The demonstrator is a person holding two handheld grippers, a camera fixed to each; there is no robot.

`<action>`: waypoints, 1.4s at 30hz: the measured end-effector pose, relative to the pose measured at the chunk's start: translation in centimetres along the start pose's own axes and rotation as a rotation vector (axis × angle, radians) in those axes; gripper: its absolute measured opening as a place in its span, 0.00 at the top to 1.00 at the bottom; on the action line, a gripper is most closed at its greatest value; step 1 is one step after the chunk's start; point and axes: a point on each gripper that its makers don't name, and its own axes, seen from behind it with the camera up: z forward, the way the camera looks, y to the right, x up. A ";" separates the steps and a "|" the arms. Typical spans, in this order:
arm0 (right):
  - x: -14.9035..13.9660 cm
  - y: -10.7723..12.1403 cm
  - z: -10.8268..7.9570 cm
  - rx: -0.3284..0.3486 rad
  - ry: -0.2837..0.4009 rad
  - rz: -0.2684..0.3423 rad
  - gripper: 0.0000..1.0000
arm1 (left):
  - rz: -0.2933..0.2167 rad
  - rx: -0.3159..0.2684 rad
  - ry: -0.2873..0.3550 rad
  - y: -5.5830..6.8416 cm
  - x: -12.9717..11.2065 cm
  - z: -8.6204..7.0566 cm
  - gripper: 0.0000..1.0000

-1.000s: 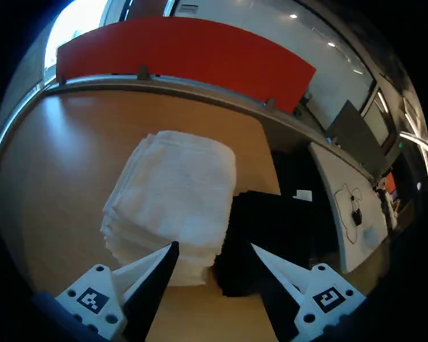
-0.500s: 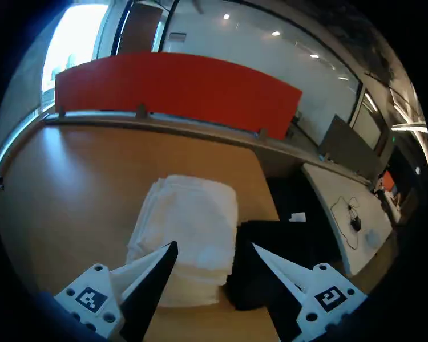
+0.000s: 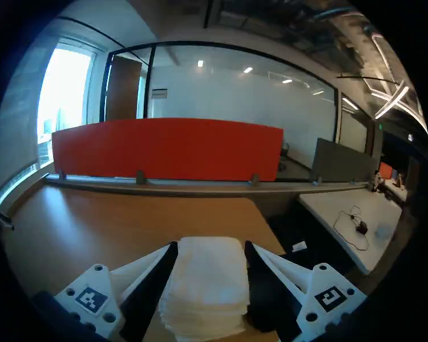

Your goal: Fold towel

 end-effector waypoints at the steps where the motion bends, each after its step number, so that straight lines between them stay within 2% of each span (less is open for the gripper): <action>1: 0.4 -0.1 -0.1 -0.001 0.014 0.004 0.09 | -0.003 0.003 0.015 -0.1 0.4 0.0 0.12; 9: 2.1 -0.6 -0.4 -0.013 0.084 0.012 0.09 | -0.044 0.027 0.147 -1.1 4.2 -0.1 0.11; 15: 3.6 -1.6 -0.9 -0.002 0.123 0.025 0.09 | -0.079 0.066 0.255 -2.6 7.3 -0.6 0.12; 21: 5.9 -3.3 -1.6 0.010 0.180 0.052 0.09 | -0.091 0.096 0.327 -4.1 9.7 -0.8 0.12; 24: 6.9 -4.6 -1.9 0.020 0.202 0.060 0.09 | -0.091 0.102 0.351 -4.7 10.5 -0.8 0.12; 30: 8.4 -7.9 -2.2 0.051 0.239 0.062 0.07 | -0.085 0.095 0.390 -5.0 12.1 -0.9 0.12; 42: 9.4 -16.0 -2.7 0.122 0.267 -0.004 0.06 | -0.091 0.075 0.435 -5.4 13.6 -1.3 0.12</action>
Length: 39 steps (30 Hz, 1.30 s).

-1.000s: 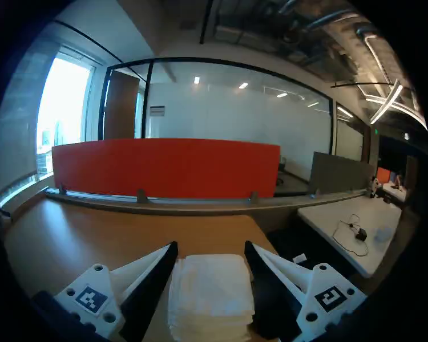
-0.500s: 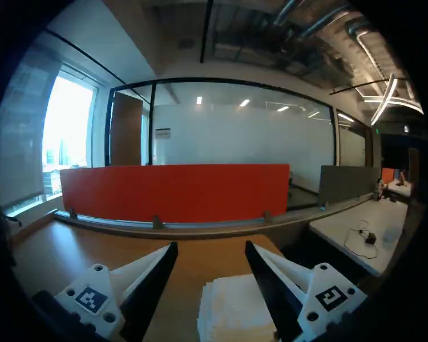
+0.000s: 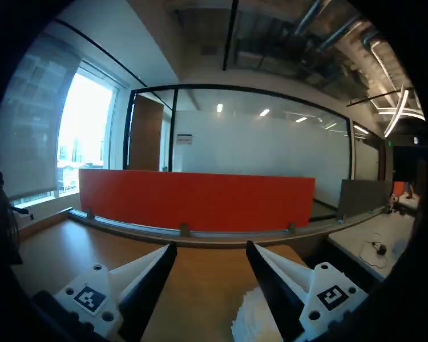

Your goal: Fold towel

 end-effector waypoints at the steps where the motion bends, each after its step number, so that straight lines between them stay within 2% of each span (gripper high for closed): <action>1: 0.0 -0.5 0.1 0.005 0.000 -0.003 0.06 | 0.000 -0.002 0.003 -0.1 0.1 0.0 0.12; 6: 0.3 -2.4 0.4 0.013 0.000 -0.013 0.06 | 0.001 -0.003 0.013 -0.6 0.5 0.0 0.12; 12: 0.8 -3.9 0.7 -0.006 0.006 -0.016 0.06 | -0.002 -0.002 0.017 -1.0 0.5 0.1 0.12; 27: 0.6 -8.4 1.3 0.000 0.028 -0.003 0.06 | 0.017 -0.003 0.030 -1.3 -1.2 0.9 0.12; 39: 0.5 -9.3 0.9 0.011 0.036 0.017 0.06 | 0.031 -0.003 0.079 -1.3 -3.0 1.2 0.12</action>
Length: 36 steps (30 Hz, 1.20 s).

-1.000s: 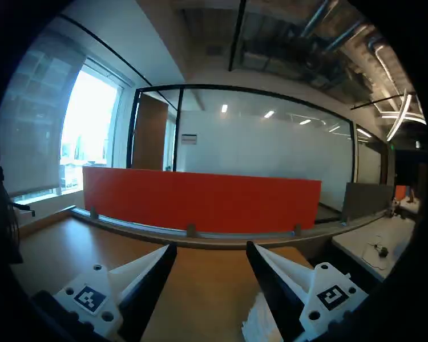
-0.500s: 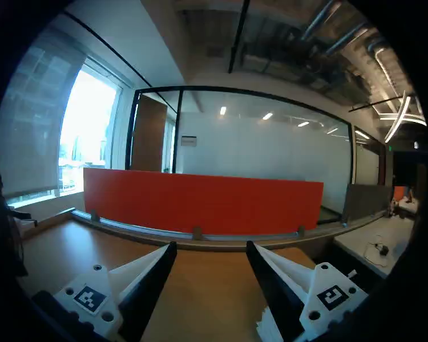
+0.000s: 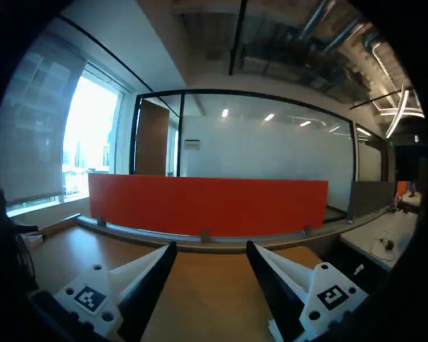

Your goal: Fold towel

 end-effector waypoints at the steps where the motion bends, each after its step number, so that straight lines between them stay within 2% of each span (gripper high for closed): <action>1: -0.1 0.1 0.0 -0.001 0.001 0.005 0.06 | 0.000 0.002 0.006 -0.1 -0.4 0.0 0.12; 9: -1.2 1.1 -0.3 -0.022 0.022 0.054 0.06 | 0.014 0.024 0.039 -1.0 -3.6 0.2 0.12; 15: -2.3 1.4 -0.6 -0.034 0.027 0.075 0.06 | -0.002 0.035 0.056 -1.4 -5.9 0.0 0.12; 25: -4.9 1.0 -0.6 -0.026 0.030 0.075 0.06 | -0.004 0.051 0.077 -1.9 -9.6 0.0 0.12; 36: -7.0 1.4 -0.2 -0.024 0.034 0.060 0.06 | -0.002 0.070 0.110 -2.3 -11.3 -0.2 0.12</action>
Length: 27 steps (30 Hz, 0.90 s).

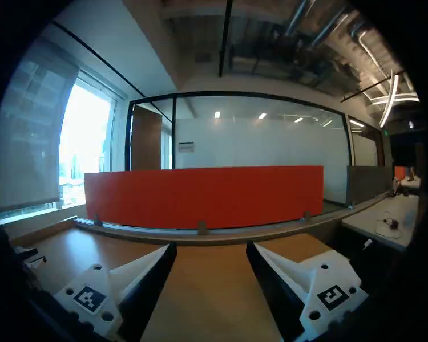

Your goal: Fold towel

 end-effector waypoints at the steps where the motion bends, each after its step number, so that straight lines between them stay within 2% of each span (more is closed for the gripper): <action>1: -0.1 0.0 0.0 0.001 0.001 0.001 0.06 | -0.002 0.003 0.001 -0.1 -0.1 -0.1 0.12; 6: -0.5 0.2 0.1 0.000 0.001 0.001 0.06 | -0.014 0.011 0.014 -0.5 -0.1 -0.4 0.12; 18: 0.0 0.3 -0.4 0.002 0.008 0.000 0.06 | -0.001 0.008 0.026 -0.4 0.1 -0.5 0.12; 27: 0.6 1.5 -0.5 -0.016 0.033 -0.022 0.06 | 0.005 0.009 0.025 -0.3 0.0 -0.5 0.12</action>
